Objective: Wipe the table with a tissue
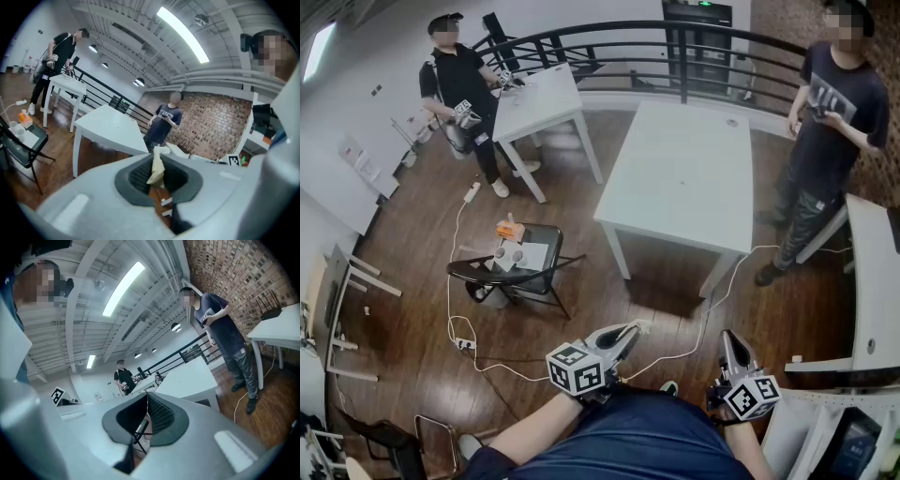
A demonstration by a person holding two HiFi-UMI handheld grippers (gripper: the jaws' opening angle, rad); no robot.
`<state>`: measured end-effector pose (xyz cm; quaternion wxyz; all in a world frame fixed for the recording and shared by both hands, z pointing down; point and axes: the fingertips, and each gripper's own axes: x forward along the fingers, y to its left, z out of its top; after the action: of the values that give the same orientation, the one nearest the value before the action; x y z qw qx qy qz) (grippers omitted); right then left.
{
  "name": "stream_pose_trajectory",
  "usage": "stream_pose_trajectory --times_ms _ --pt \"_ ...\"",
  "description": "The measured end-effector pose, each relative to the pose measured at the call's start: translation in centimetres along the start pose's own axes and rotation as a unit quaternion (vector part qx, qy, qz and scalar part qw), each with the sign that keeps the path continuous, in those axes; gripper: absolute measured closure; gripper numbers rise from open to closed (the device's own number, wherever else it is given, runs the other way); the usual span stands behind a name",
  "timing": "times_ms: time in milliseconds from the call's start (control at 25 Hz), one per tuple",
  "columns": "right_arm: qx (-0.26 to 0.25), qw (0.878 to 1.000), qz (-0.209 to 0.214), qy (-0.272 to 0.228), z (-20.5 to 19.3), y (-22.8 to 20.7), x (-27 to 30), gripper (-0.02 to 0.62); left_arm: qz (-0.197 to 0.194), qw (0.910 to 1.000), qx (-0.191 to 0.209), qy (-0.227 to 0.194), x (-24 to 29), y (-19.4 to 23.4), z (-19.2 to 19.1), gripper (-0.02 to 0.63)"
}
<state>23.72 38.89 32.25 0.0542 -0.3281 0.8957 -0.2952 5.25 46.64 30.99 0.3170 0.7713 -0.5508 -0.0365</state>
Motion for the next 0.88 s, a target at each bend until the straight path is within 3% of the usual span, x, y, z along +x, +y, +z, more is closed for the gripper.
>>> stream_pose_trajectory --times_ms 200,360,600,880 --pt "0.001 1.0 -0.026 0.011 0.2 -2.6 -3.8 0.583 0.001 0.9999 -0.009 0.006 0.7 -2.1 -1.3 0.586" --pt "0.006 1.0 -0.029 0.006 0.6 -4.3 -3.2 0.583 0.015 0.9998 -0.005 -0.009 1.2 -1.3 -0.5 0.586" --pt "-0.008 1.0 -0.018 0.013 1.0 -5.0 0.6 0.583 0.032 0.9987 0.007 -0.04 1.8 1.8 2.3 0.586" --pt "-0.029 0.998 -0.048 0.02 1.7 -5.9 6.4 0.583 0.008 0.999 0.018 -0.04 4.8 7.7 6.1 0.586"
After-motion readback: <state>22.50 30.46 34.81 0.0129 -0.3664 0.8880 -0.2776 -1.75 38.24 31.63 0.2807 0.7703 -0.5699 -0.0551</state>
